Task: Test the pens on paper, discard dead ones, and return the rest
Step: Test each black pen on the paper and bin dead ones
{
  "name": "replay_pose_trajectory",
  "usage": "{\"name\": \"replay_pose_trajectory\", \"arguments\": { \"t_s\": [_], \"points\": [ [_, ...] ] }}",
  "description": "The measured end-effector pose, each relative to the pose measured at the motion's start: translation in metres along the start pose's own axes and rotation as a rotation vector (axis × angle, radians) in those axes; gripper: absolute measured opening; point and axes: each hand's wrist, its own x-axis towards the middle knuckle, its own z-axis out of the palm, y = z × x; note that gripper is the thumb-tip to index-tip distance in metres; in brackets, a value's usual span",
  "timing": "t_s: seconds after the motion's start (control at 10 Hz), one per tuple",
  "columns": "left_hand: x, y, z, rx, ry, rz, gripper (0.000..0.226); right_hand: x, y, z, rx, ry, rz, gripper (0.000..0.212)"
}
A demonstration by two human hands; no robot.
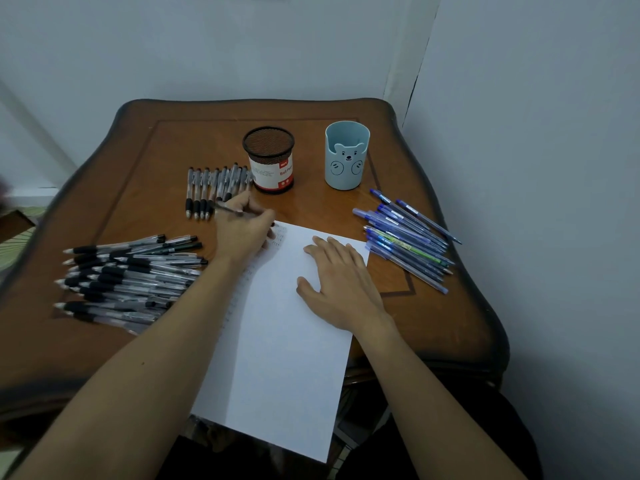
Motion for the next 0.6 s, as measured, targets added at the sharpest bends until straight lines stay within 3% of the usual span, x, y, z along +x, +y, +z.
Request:
{"name": "replay_pose_trajectory", "arguments": {
  "t_s": [0.1, 0.4, 0.6],
  "points": [
    [0.0024, -0.0002, -0.001, -0.023, 0.046, -0.072, 0.029, 0.0, -0.0003, -0.0002, -0.002, 0.002, 0.002, 0.058],
    [0.0024, -0.0024, -0.0002, 0.134, 0.0, 0.012, 0.02, 0.0003, -0.0004, -0.0001, 0.001, 0.008, 0.002, 0.057],
    [0.0003, 0.0014, 0.0013, 0.178, -0.023, 0.073, 0.036, 0.0005, -0.0003, -0.0003, 0.002, 0.015, -0.001, 0.057]
  ]
}}
